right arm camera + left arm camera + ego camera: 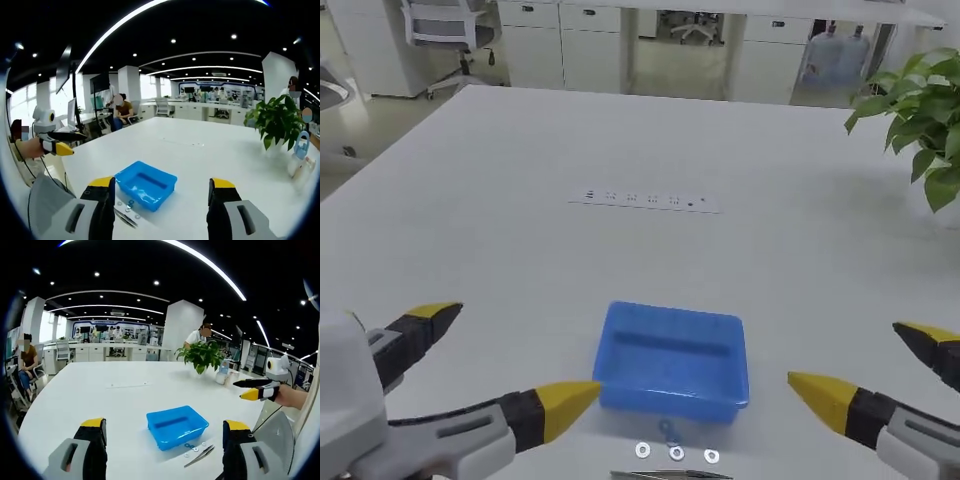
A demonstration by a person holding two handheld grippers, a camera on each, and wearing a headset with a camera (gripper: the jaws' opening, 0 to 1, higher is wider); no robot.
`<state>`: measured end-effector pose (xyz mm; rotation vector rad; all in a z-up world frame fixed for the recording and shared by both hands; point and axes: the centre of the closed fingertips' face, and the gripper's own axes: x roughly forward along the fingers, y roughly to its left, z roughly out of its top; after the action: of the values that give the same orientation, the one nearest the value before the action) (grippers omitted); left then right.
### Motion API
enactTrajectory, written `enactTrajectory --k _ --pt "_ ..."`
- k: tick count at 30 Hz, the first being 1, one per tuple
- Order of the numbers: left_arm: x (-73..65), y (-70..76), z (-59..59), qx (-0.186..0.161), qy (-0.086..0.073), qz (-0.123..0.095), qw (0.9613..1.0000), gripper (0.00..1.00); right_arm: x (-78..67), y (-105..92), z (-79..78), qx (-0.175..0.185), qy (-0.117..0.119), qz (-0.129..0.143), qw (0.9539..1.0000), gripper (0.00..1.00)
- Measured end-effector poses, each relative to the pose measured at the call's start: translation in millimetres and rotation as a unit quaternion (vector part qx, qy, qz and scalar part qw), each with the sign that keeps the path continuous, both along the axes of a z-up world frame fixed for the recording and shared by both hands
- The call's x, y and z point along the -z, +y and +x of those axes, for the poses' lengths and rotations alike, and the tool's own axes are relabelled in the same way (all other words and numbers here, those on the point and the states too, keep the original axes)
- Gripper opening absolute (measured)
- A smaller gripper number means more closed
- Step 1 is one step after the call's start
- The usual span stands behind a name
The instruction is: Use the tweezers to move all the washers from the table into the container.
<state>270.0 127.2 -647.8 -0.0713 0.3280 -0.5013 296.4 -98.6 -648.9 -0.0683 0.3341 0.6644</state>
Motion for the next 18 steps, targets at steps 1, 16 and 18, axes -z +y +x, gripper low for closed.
enactTrajectory --k 1,16,18 --pt "0.8 -1.0 0.6 0.003 0.002 -0.001 1.0000 0.99 0.9 2.0 -0.3 -0.004 0.000 -0.003 1.0000 0.74" --pt "52.5 -36.5 -3.7 0.123 0.059 0.074 0.9880 0.77 49.4 36.6 -12.2 -0.100 0.045 -0.063 0.9920 0.52" --pt "62.4 -43.7 -6.6 0.149 0.068 0.093 0.9820 0.69 60.1 42.8 -14.4 -0.122 0.058 -0.076 0.9880 0.45"
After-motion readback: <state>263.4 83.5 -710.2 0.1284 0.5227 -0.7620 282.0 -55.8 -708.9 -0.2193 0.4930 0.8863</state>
